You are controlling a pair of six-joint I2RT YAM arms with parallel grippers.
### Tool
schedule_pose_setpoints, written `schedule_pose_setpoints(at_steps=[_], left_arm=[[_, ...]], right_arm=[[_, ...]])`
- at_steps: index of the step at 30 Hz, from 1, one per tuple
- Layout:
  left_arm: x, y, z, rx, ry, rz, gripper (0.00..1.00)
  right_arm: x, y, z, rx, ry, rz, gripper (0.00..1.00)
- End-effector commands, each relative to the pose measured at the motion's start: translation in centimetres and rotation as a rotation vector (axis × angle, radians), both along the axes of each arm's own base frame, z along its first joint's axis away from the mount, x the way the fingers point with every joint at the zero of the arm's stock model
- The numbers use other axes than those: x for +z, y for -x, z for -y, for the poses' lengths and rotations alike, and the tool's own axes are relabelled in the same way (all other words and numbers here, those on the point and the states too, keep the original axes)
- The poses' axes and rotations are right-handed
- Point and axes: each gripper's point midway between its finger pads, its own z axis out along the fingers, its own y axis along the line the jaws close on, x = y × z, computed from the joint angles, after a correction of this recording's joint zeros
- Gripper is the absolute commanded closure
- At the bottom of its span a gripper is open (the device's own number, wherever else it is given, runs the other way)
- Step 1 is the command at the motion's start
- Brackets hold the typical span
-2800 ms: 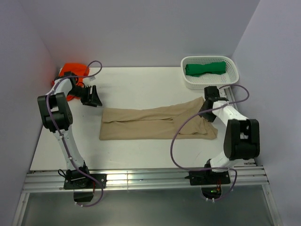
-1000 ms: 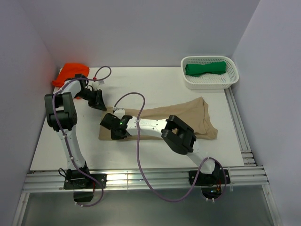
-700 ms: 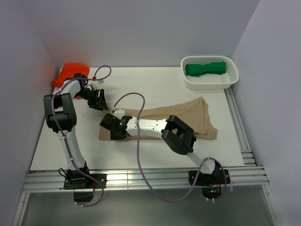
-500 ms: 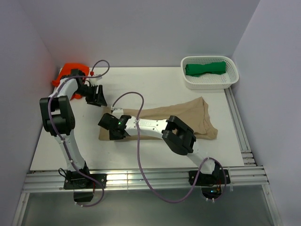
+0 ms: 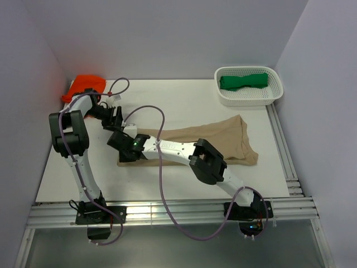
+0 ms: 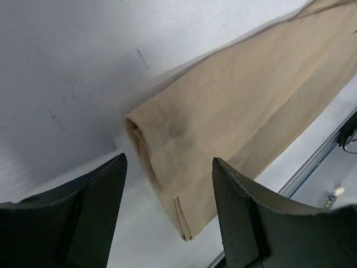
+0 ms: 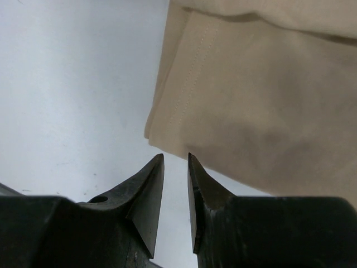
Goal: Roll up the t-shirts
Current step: Roll the tshirt
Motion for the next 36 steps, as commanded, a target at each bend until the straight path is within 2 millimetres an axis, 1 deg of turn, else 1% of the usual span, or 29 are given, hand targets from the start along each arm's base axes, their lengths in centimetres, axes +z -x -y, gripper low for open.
schedule_pose_setpoints(at_steps=[1, 3, 8, 10, 11, 12, 17, 20, 25, 28, 34, 35, 36], left_arm=[[0.7, 0.5, 1.0, -0.043, 0.060, 0.019, 0.32], [0.3, 0.7, 1.0, -0.044, 0.066, 0.010, 0.31], [-0.4, 1.3, 1.4, -0.046, 0.088, -0.013, 0.30], [-0.6, 1.2, 1.5, -0.047, 0.091, -0.008, 0.31], [-0.7, 1.4, 1.4, -0.045, 0.091, -0.013, 0.31], [-0.7, 1.4, 1.4, -0.045, 0.091, -0.011, 0.31], [-0.8, 1.5, 1.4, -0.042, 0.081, -0.013, 0.31], [-0.7, 1.5, 1.3, -0.041, 0.076, -0.010, 0.31], [-0.9, 1.5, 1.2, -0.035, 0.067, -0.010, 0.31], [-1.1, 1.6, 1.1, -0.032, 0.061, -0.016, 0.30], [-1.5, 1.5, 1.3, -0.028, 0.058, -0.023, 0.31], [-1.5, 1.5, 1.3, -0.027, 0.057, -0.026, 0.31], [-1.6, 1.4, 1.3, -0.026, 0.054, -0.024, 0.31]], right_arm=[[-0.3, 0.4, -1.8, 0.025, -0.029, 0.014, 0.68], [-0.6, 0.6, -2.5, 0.035, -0.036, 0.016, 0.66], [-1.0, 1.1, -3.5, 0.043, -0.037, 0.023, 0.59], [-1.3, 1.1, -3.4, 0.040, -0.027, 0.026, 0.57], [-1.4, 0.9, -3.3, 0.027, -0.016, 0.041, 0.57], [-1.4, 1.1, -3.2, 0.028, -0.004, 0.044, 0.55], [-1.0, 1.0, -2.7, 0.007, 0.020, 0.082, 0.54], [-1.2, 1.0, -2.9, 0.003, 0.029, 0.091, 0.54], [-1.8, 0.7, -2.8, -0.007, 0.054, 0.114, 0.54], [-1.9, 0.8, -3.0, -0.001, 0.053, 0.126, 0.53], [-2.9, 0.8, -3.5, 0.008, 0.066, 0.119, 0.52], [-2.8, 0.8, -3.7, 0.011, 0.060, 0.119, 0.51], [-3.1, 0.8, -3.7, 0.013, 0.065, 0.117, 0.51]])
